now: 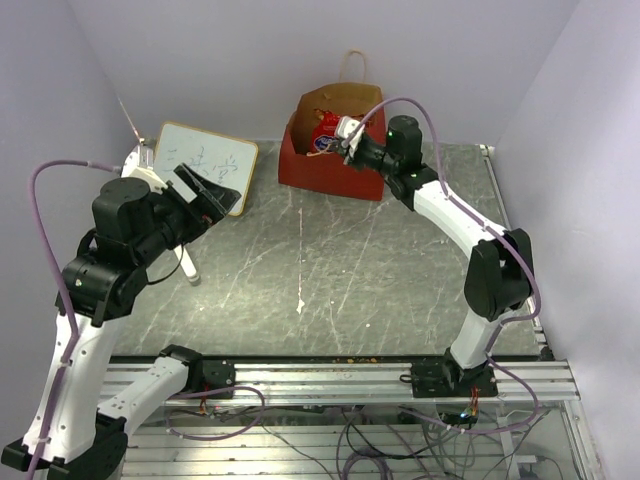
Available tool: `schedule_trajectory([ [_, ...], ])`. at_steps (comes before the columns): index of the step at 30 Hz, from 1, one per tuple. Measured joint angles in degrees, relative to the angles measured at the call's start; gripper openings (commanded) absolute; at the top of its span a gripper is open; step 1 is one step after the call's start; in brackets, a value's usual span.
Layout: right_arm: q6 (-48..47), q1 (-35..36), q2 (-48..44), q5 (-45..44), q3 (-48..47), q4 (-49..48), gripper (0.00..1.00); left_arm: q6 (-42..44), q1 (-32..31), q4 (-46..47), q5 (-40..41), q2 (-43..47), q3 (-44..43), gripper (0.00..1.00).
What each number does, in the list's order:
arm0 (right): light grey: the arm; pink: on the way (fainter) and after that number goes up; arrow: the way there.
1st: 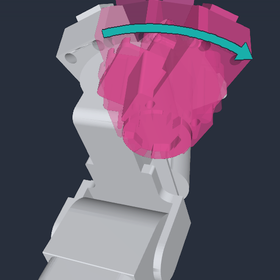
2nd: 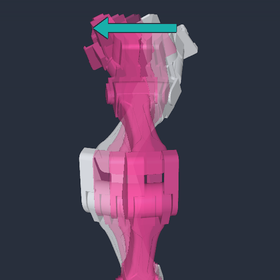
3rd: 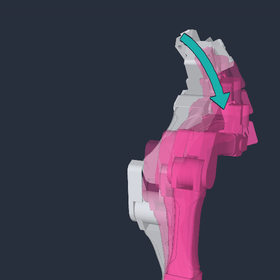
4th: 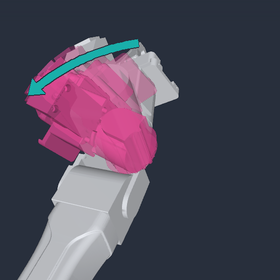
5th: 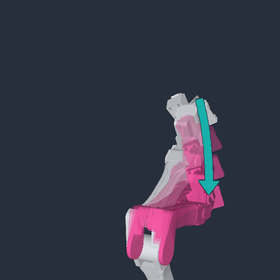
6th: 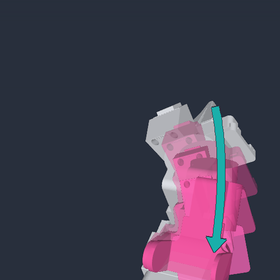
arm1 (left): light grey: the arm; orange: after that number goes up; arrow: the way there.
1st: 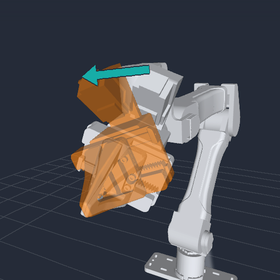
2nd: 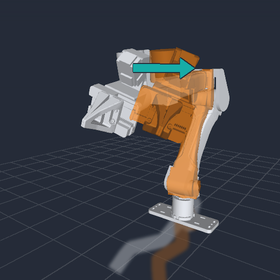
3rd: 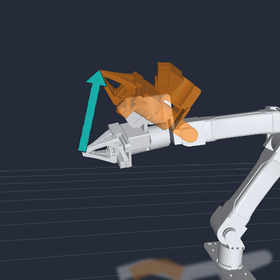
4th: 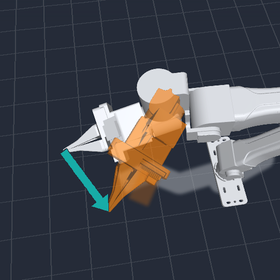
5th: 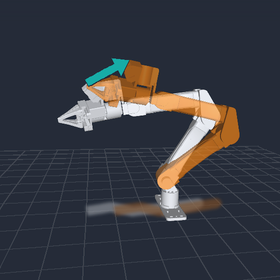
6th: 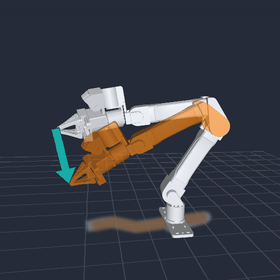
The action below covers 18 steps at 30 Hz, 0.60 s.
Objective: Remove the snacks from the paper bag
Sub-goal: Move the paper bag to the center of the board.
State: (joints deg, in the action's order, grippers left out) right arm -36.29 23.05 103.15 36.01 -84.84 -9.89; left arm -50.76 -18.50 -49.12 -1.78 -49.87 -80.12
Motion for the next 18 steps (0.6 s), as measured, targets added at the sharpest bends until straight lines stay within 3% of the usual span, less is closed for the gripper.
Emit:
schedule_trajectory([
  [18, -0.11, 6.12, -5.75, -9.29, 3.85, 6.12, 0.00, -1.18, 0.00, -0.79, -0.39, 2.03, 0.04, 0.97],
])
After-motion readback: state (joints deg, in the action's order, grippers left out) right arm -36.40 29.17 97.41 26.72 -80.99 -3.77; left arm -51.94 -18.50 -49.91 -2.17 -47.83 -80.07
